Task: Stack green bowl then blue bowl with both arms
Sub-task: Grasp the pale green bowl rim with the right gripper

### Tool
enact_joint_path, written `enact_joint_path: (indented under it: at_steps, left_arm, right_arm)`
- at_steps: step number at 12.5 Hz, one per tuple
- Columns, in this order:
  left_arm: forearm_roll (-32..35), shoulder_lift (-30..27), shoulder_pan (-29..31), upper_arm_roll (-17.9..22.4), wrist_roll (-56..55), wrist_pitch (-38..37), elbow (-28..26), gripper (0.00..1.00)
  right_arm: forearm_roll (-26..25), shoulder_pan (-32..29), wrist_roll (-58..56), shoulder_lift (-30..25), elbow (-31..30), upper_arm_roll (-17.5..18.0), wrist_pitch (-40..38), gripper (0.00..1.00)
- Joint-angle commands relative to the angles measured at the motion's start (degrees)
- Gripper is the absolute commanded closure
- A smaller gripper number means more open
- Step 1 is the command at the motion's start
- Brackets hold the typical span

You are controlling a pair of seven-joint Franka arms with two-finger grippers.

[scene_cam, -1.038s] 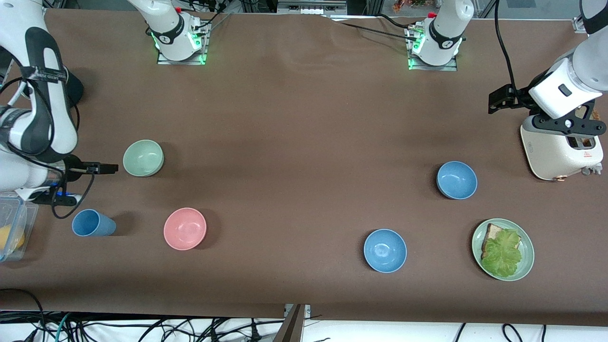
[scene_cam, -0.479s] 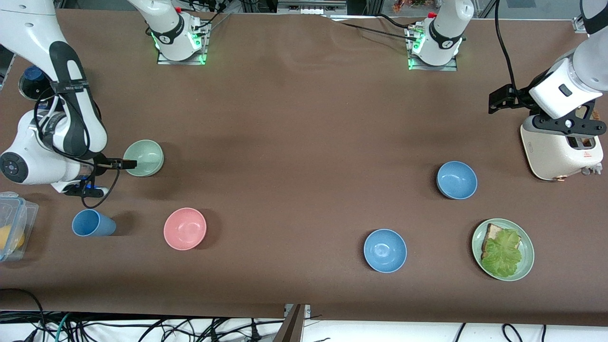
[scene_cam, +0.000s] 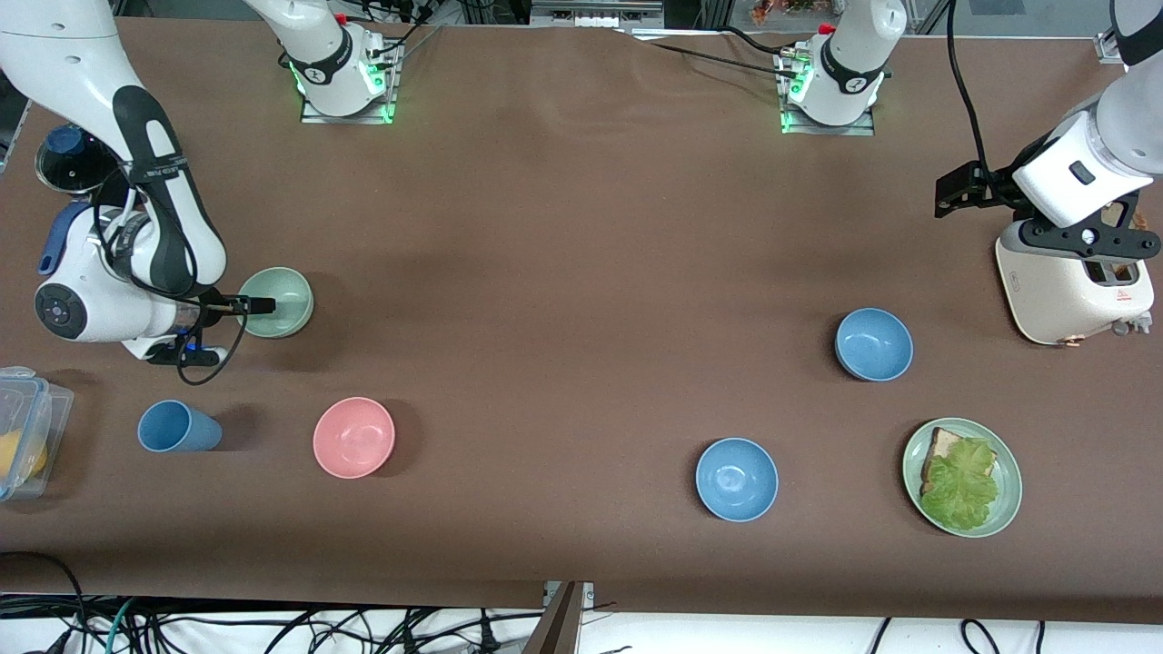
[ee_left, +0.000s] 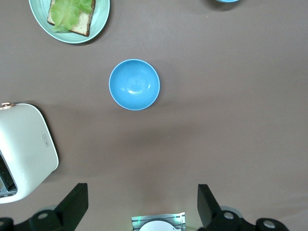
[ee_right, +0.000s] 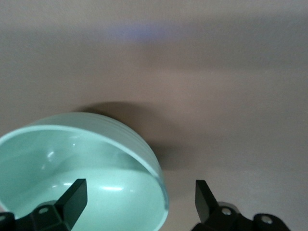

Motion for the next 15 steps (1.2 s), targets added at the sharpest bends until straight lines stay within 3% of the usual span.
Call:
enact_joint_path:
  at_steps: [1, 3, 5, 7, 15]
  left_arm:
    - [-0.11, 0.04, 0.50, -0.43, -0.27, -1.01, 0.92, 0.00]
    - [-0.11, 0.04, 0.50, -0.34, -0.27, -1.01, 0.92, 0.00]
    - [-0.11, 0.04, 0.50, -0.35, -0.27, -1.01, 0.92, 0.00]
    - [-0.11, 0.04, 0.50, -0.35, -0.27, -1.01, 0.92, 0.00]
    - [-0.02, 0.04, 0.50, -0.43, -0.27, -1.01, 0.92, 0.00]
  right_arm:
    - [0.77, -0.68, -1.57, -1.34, -2.74, 0.47, 1.62, 0.01]
    - [0.77, -1.55, -2.45, -1.08, -3.10, 0.47, 1.80, 0.06]
    - [0.77, -1.99, -2.71, -1.08, -3.01, 0.47, 1.63, 0.57]
    - [0.77, -1.99, -2.98, -1.08, -2.92, 0.55, 1.19, 0.97]
    - [1.65, -1.56, -2.63, -1.60, 0.67, 0.90, -1.09, 1.00]
